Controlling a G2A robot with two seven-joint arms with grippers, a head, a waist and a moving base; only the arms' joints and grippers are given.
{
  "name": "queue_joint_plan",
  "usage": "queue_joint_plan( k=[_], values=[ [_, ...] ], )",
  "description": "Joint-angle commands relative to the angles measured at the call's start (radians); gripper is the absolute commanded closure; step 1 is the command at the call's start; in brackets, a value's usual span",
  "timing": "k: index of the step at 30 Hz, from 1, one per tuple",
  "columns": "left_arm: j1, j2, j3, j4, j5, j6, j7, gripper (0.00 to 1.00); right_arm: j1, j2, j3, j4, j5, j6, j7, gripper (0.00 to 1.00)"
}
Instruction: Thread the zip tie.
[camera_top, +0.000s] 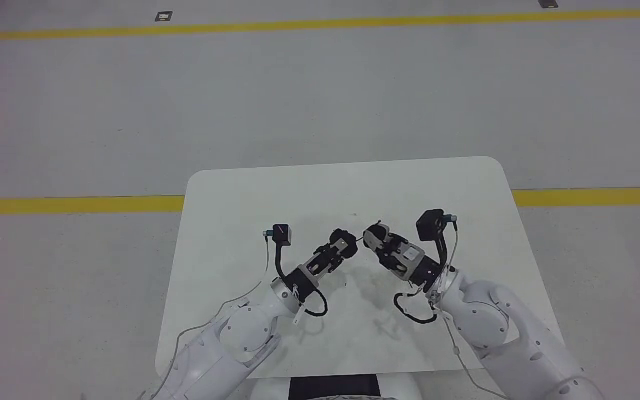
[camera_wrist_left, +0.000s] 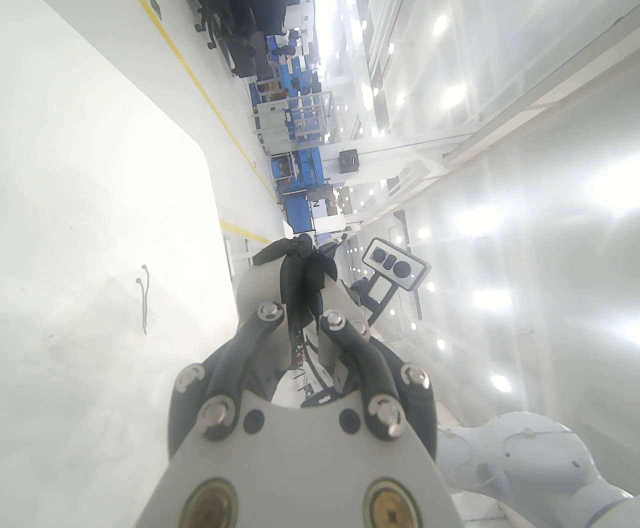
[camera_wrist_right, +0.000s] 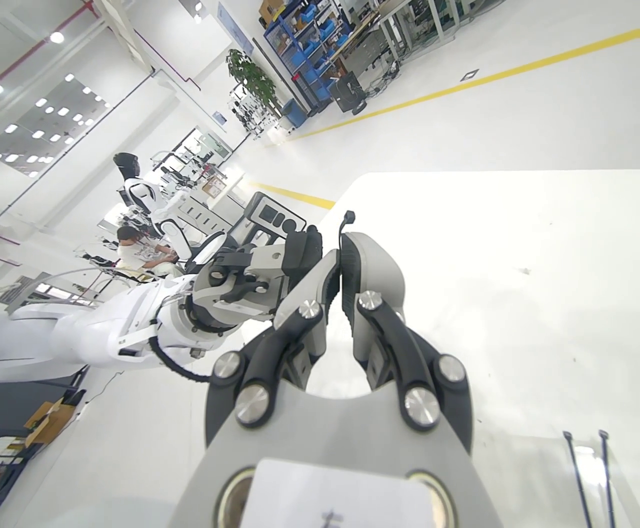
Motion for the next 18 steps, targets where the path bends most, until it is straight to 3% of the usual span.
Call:
queue_joint_plan(
  k=[1,18],
  values=[
    [0.0,0.0,0.0,0.0,0.0,0.0,0.0,1.0,0.0,0.0,0.0,-0.005,0.006,0.0,-0.005,1.0],
    [0.0,0.0,0.0,0.0,0.0,0.0,0.0,1.0,0.007,0.003,-0.014,-0.005,0.003,0.0,0.012,1.0]
  ],
)
